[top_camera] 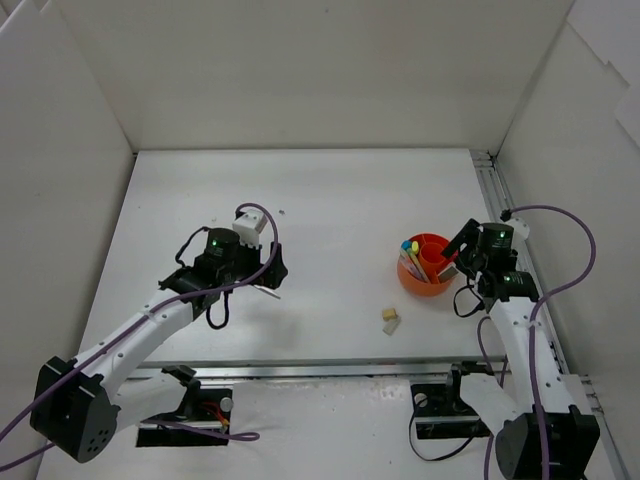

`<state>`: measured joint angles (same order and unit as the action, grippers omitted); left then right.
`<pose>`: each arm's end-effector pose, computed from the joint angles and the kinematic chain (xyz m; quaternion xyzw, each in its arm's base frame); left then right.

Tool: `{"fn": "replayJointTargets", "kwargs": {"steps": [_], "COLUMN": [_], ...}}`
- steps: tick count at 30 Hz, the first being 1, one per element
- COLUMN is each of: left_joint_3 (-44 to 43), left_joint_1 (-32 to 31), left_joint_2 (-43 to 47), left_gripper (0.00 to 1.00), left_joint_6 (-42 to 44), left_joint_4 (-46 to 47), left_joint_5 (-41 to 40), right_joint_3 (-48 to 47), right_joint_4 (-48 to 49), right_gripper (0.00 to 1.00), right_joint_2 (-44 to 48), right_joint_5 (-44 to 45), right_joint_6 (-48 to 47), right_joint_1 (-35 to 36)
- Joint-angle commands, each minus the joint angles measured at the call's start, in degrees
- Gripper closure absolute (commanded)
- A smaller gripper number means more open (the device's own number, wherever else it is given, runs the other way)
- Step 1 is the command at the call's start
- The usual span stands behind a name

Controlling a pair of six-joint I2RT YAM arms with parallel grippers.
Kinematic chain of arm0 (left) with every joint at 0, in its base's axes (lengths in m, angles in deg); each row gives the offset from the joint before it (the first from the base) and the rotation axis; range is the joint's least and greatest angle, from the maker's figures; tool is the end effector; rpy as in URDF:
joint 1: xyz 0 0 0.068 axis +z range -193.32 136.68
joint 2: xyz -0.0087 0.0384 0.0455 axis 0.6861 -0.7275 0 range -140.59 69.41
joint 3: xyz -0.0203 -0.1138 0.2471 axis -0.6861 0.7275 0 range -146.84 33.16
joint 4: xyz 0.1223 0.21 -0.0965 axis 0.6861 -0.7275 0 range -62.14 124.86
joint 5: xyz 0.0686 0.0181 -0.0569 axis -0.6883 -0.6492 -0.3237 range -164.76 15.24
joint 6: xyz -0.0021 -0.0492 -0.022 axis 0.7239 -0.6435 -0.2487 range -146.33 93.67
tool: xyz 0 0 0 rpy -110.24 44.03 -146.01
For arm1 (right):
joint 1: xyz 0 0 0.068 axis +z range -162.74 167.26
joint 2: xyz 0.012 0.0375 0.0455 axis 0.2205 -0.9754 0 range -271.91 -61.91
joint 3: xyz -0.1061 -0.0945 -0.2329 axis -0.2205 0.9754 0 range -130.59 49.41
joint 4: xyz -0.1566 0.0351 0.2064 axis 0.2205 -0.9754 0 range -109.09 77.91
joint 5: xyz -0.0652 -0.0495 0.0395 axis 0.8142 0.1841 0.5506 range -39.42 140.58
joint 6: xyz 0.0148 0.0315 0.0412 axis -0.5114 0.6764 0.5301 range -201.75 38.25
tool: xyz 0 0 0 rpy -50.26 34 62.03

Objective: Sort the stationery into containers
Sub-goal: Place the stationery in the storage box, then pick up the stationery from the center of the board.

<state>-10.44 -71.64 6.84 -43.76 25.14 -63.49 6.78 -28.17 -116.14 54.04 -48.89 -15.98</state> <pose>0.2126 -0.1224 0.2726 0.1310 0.8475 -0.2750 0.4346 0.2142 -0.0143 0.2863 0.2799 0.8084 0.1073 0.5066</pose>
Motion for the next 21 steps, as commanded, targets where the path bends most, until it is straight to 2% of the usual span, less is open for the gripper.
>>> {"fn": "replayJointTargets", "kwargs": {"steps": [1, 2, 6, 9, 10, 12, 15, 18, 21], "left_joint_3": [-1.32, -1.23, -1.05, -1.14, -1.14, -0.62, 1.58, 4.65, 5.54], "left_joint_1": [0.45, 0.45, 0.45, 0.45, 0.45, 0.45, 0.45, 0.45, 0.45], "left_joint_2": [1.83, 2.01, 3.23, 3.41, 3.42, 4.03, 6.05, 8.68, 10.53], "left_gripper": [0.01, 0.0, 0.0, 0.0, 0.01, 0.01, 0.0, 0.0, 0.01], "left_joint_6": [-0.94, -1.03, -1.99, -3.4, -3.75, -4.8, -7.43, -9.9, -11.22], "left_joint_4": [1.37, 1.37, 0.84, -0.74, -1.27, -2.06, -2.68, -3.64, -5.48], "left_joint_5": [1.12, 1.3, 1.13, 0.42, 0.42, 1.82, 1.57, -0.01, -2.12], "right_joint_3": [-3.07, -3.94, -6.05, -8.34, -8.95, -10.63, -10.63, -9.75, -9.58], "right_joint_4": [0.0, -0.36, -2.9, -5.88, -7.11, -10.98, -13.37, -13.19, -13.19], "right_gripper": [0.29, 0.02, 0.02, 0.02, 0.02, 0.02, 0.02, 0.02, 0.02], "right_joint_2": [3.17, 3.78, 6.33, 4.59, 3.8, 0.21, -4.37, -9.64, -15.62], "right_joint_5": [0.49, 0.84, 1.2, -0.91, -1.26, 1.01, 4.44, 6.28, 11.03], "right_joint_6": [-2.88, -4.98, -10.09, -16.06, -17.81, -18.18, -16.96, -13.63, -11.95], "right_joint_1": [2.18, 3.06, 12.09, 17.99, 22.71, 32.01, 41.87, 48.05, 50.87]}}
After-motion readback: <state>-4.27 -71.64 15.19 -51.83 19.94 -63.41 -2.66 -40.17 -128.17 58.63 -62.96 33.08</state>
